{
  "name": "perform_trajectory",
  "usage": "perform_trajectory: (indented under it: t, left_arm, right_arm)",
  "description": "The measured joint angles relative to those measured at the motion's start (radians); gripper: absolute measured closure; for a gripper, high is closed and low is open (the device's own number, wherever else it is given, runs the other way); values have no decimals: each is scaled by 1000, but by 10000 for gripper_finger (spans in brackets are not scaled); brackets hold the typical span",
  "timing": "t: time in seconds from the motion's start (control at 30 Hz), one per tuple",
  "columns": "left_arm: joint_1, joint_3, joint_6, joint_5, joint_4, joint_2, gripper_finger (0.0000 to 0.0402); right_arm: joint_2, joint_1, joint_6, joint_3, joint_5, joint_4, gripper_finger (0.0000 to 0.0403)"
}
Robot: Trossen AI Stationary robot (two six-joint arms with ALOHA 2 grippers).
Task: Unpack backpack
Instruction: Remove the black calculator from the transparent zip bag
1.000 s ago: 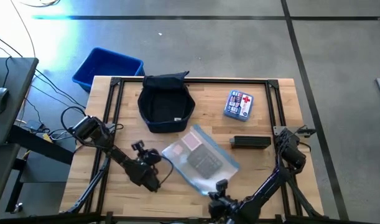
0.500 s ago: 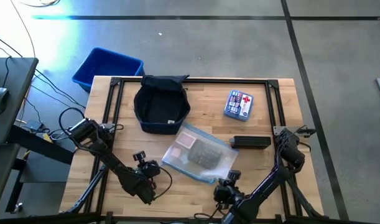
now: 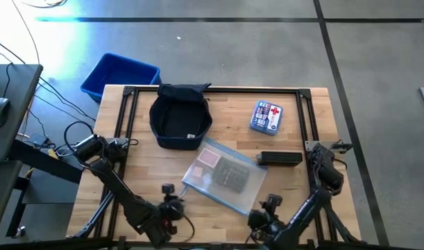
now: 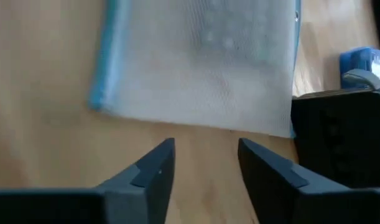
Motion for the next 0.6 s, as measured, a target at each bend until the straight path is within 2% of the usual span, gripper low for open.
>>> perform_trajectory:
  t: [0.13,0.23,0.37,0.43,0.53,0.6]
  left_arm:
    - [36,-1,327,-88,105,49,276]
    - [72,-1,449,-141,102,87,257]
    - [130,-1,520,-144,101,144,242]
    - [153,-1,534,-144,103,168,238]
    - [175,-2,533,-141,80,191,237]
    - [182,-1,510,-160,57,191,238]
  right_arm:
    - [0,35,19,75,123,2,208]
    - [0,48,22,92,195,5,204]
    - [0,48,22,92,225,10,204]
    - [0,46,7,83,275,68,204]
    - [0,27,-152,61,360,244,204]
    - [0,6,-291,35,378,375,204]
